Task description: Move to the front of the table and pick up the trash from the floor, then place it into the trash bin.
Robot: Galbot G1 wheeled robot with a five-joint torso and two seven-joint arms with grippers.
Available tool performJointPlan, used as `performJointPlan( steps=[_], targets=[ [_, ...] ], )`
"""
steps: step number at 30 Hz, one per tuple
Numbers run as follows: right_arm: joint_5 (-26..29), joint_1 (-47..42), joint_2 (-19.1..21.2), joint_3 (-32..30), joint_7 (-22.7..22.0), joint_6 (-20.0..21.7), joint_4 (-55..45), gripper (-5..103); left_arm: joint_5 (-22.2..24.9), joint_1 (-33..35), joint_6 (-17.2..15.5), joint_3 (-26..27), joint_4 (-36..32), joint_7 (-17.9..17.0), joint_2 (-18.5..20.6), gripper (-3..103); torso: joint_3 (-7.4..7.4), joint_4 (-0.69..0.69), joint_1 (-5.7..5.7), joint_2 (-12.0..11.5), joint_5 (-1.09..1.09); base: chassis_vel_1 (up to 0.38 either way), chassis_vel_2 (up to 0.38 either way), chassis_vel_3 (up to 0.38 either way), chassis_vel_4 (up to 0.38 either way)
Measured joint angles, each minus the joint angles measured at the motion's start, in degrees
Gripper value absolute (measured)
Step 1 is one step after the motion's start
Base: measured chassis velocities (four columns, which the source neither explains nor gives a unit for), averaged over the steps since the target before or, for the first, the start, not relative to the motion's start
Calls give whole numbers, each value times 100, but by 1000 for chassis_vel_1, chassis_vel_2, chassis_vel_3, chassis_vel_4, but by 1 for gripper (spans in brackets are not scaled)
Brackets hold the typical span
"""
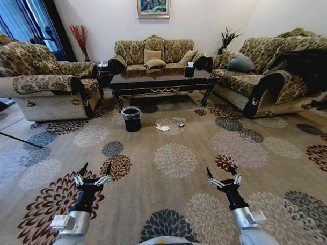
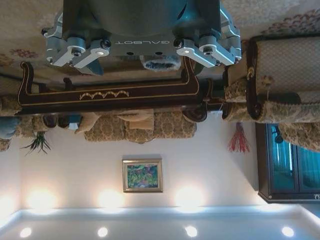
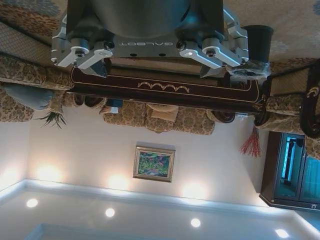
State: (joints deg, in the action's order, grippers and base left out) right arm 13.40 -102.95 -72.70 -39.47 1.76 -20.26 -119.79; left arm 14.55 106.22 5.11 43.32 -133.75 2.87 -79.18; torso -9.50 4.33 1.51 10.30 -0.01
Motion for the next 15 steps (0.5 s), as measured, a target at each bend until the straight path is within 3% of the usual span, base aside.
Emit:
performJointPlan(
  steps=[15],
  targets=[
    [8,88,41,20,-108,26,145,100,-28,-37,1,-86,62,-9,-15,100,264,0,-72,-335,1,0,0,0,0]
  ],
)
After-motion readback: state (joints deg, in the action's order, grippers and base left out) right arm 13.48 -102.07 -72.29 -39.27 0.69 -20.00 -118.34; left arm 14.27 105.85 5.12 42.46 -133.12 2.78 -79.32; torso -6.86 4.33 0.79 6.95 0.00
